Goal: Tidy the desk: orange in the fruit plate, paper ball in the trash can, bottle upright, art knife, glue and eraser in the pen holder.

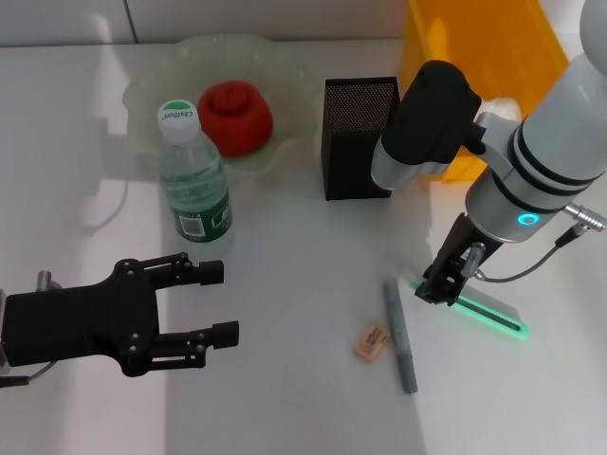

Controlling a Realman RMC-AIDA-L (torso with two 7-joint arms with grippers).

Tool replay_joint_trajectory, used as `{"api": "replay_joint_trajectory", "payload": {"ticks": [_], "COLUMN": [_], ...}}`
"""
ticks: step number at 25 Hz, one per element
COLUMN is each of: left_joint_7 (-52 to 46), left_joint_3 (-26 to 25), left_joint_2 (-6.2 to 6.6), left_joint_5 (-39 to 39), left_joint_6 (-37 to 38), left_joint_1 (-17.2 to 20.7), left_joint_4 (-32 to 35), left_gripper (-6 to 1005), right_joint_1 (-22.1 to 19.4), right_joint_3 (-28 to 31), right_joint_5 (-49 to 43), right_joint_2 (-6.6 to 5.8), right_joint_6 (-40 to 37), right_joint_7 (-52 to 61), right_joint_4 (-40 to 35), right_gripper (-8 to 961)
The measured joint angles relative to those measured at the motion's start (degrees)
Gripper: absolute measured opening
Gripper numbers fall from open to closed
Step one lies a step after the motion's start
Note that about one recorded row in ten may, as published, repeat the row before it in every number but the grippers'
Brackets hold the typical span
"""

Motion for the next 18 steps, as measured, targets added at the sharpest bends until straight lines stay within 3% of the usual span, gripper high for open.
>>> {"api": "replay_joint_trajectory", "payload": {"ticks": [5,6,7,10,12,14,16,17,18], "left_joint_7": [0.0,0.0,0.0,0.0,0.0,0.0,0.0,0.0,0.0], "left_joint_3": [-0.15,-0.21,-0.22,-0.21,-0.22,-0.22,-0.22,-0.22,-0.22], "left_joint_2": [0.0,-0.01,0.0,0.0,0.0,0.0,-0.11,-0.23,-0.23], "left_joint_5": [-0.08,-0.13,-0.19,-0.32,-0.34,-0.33,-0.28,-0.23,-0.23], "left_joint_6": [0.0,0.06,0.09,0.15,0.16,0.13,0.09,0.07,0.07], "left_joint_1": [0.13,0.21,0.21,0.21,0.19,0.13,0.07,0.0,0.0], "left_joint_4": [0.0,0.0,0.0,0.0,0.0,0.01,0.0,0.0,0.0], "left_gripper": [781,781,781,781,780,780,780,780,780], "right_joint_1": [-2.86,-4.89,-4.89,-8.25,-12.67,-14.13,-17.32,-19.29,-19.29], "right_joint_3": [1.62,5.39,5.39,13.25,21.54,23.85,28.21,30.21,30.21], "right_joint_5": [-0.04,-0.08,-0.08,1.2,8.43,12.36,22.76,34.36,34.36], "right_joint_2": [-0.27,-0.37,-0.37,-0.4,-0.29,-0.26,-0.28,-0.45,-0.45], "right_joint_6": [-2.97,-5.12,-5.12,-7.0,-4.39,-2.47,3.16,9.17,9.17], "right_joint_7": [-0.02,-0.29,-0.29,-0.86,-3.02,-4.18,-7.89,-13.8,-13.8], "right_joint_4": [-6.48,-12.71,-12.71,-23.12,-30.53,-31.16,-29.81,-24.53,-24.53], "right_gripper": [164,164,164,163,163,163,163,164,164]}}
